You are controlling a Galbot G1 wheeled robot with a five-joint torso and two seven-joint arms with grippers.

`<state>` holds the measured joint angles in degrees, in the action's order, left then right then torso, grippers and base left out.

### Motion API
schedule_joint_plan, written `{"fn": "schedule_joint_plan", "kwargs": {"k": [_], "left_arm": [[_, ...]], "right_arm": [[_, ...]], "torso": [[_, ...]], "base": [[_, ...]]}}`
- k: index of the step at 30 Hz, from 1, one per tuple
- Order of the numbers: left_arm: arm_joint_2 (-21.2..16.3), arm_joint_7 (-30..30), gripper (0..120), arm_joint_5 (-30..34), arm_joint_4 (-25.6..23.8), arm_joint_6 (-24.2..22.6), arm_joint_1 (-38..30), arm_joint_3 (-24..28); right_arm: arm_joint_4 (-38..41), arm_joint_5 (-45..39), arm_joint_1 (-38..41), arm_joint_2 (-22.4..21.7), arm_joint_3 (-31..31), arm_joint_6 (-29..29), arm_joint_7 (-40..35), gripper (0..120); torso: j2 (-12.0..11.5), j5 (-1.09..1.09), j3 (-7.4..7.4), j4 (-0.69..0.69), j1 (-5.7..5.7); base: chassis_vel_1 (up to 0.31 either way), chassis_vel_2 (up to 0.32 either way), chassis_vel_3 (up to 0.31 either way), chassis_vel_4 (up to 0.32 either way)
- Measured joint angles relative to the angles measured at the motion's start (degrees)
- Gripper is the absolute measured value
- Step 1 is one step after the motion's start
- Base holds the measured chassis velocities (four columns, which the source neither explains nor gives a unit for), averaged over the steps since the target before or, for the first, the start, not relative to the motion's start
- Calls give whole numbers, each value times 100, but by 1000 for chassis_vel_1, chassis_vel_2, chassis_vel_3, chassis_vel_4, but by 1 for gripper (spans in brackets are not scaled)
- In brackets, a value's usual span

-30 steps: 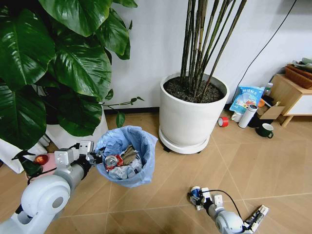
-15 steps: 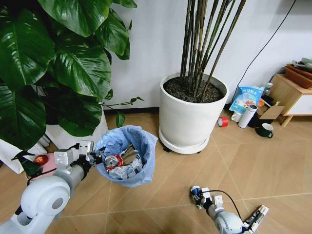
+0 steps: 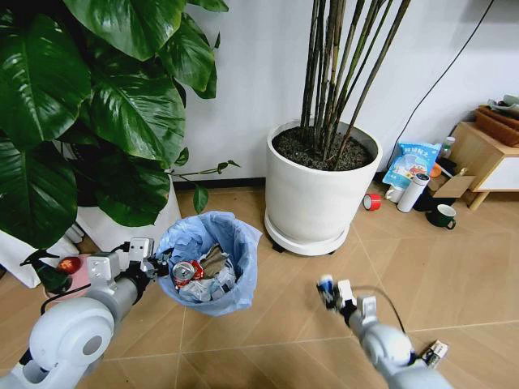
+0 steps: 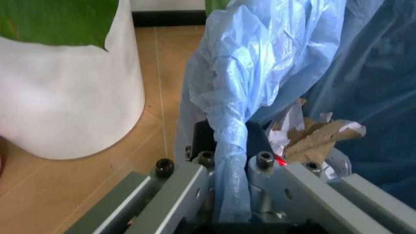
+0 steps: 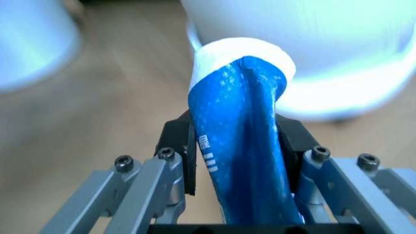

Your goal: Pick up the trash bin and place the garbage on the floor into it.

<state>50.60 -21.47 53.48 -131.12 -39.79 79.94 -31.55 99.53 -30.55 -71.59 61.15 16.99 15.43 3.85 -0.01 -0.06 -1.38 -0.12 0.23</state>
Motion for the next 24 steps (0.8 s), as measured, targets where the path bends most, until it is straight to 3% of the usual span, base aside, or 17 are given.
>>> {"fn": "schedule_joint_plan", "kwargs": {"k": [6, 11, 17, 24], "left_arm": [[-28, 16, 0, -18, 109, 0, -108, 108], [-46, 34, 0, -33, 195, -9, -175, 209], [-33, 40, 0, -53, 261, -21, -226, 272], [-73, 67, 0, -28, 366, -32, -394, 383]], "right_arm": [[1105, -667, 323, -485, -133, 138, -269, 31], [2275, -1695, 886, -849, -323, 418, -521, 31], [2686, -2387, 1478, -998, -521, 599, -508, 31], [2691, -3093, 2527, -1077, -1398, 643, -391, 31]], "torso": [[0, 1, 0, -1, 0], [0, 3, 1, 0, 0], [1, 2, 1, 0, 0], [1, 1, 0, -1, 0]], "base": [[0, 0, 0, 0], [0, 0, 0, 0], [0, 0, 0, 0], [0, 0, 0, 0]]}}
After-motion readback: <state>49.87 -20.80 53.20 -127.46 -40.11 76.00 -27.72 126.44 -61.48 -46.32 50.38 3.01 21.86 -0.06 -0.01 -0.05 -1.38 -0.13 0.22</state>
